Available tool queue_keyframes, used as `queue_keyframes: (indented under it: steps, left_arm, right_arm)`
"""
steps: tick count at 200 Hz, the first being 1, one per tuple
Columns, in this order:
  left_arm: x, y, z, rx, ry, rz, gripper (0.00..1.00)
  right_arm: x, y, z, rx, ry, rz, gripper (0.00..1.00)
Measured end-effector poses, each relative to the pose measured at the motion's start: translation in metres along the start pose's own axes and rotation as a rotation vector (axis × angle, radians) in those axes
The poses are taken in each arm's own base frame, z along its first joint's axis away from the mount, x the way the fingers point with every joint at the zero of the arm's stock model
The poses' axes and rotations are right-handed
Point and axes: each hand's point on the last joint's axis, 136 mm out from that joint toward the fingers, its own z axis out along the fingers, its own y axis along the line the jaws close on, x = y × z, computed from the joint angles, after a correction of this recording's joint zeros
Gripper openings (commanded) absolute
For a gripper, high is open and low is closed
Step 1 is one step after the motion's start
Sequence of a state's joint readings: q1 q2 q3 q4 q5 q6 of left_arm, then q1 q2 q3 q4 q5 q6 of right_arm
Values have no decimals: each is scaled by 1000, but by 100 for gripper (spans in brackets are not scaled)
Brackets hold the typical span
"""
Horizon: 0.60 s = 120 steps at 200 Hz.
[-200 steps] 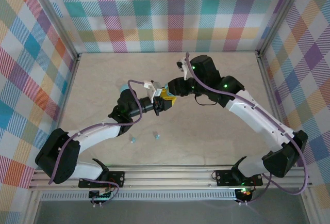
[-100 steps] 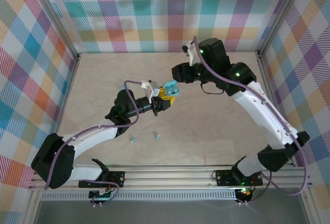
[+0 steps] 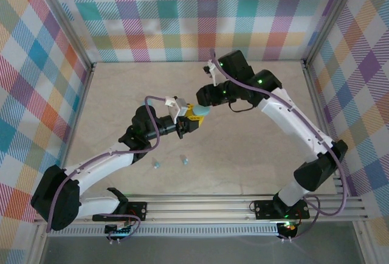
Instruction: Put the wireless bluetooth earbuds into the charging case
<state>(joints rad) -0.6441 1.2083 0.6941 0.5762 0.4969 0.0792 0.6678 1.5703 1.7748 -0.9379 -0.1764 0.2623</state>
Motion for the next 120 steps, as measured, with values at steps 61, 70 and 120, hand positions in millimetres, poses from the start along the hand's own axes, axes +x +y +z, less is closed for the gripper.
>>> queue_keyframes:
  steps: [61, 70, 120]
  left_arm:
    - [-16, 3, 5, -8, -15, -4, 0]
    - [-18, 3, 6, -9, -21, -12, 0]
    - [-24, 6, 12, 0, -50, -84, 0]
  right_arm:
    - [12, -10, -47, 9, -105, 76, 59]
    - [14, -12, -54, -7, -130, 101, 62]
    - [21, -31, -52, -173, -206, 376, 67]
